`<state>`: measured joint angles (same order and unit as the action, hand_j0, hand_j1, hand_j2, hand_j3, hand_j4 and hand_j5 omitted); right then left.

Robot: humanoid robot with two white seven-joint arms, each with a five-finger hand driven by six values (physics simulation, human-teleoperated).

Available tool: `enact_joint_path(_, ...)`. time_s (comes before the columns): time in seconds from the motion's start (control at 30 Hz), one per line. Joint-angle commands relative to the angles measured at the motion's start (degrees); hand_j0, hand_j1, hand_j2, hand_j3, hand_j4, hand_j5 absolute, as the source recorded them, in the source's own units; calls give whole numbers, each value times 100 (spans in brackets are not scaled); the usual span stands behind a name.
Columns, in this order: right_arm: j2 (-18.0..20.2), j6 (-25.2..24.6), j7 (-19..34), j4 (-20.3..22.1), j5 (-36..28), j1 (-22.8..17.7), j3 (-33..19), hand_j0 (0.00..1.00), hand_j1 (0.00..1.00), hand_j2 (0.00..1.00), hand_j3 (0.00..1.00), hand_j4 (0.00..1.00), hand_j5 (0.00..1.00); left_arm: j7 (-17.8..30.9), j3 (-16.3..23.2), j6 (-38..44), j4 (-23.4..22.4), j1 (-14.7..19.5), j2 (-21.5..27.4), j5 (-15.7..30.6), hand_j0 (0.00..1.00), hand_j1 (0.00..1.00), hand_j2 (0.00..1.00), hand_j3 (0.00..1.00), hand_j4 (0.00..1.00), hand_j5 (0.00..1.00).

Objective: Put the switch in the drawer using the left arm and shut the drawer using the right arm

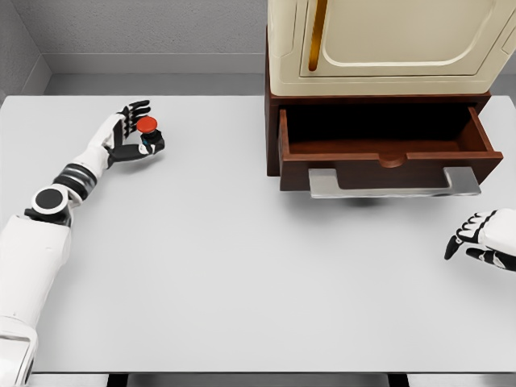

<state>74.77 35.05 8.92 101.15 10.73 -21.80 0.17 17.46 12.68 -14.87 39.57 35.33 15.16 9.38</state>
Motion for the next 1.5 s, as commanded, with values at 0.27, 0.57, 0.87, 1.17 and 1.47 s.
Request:
enact_joint_path(0.27,11,-5,4,2,-45,-18,-17,51,51,51,51,51,51,-6,-3,-51,34,-44,22,-95,71,71,71,71,71,71)
enact_joint_path(0.57,11,-5,-31,2,-53,35,-17,51,51,51,51,51,51,-6,-3,-51,60,-62,39,-95,52,52,52,52,52,52)
enact_joint_path(0.87,2,-5,-31,-7,-53,62,-17,51,51,51,51,51,51,3,-56,-60,403,-62,48,-68,43,43,43,43,43,43)
enact_joint_path(1.17,2,-5,-31,-7,-53,70,-17,51,51,51,51,51,51,38,-47,-60,1088,-158,74,-77,41,41,41,41,41,41)
enact_joint_path(1.47,2,-5,-31,-7,-53,79,-17,51,51,51,51,51,51,38,-47,-262,2064,-589,356,-86,41,41,41,41,41,41)
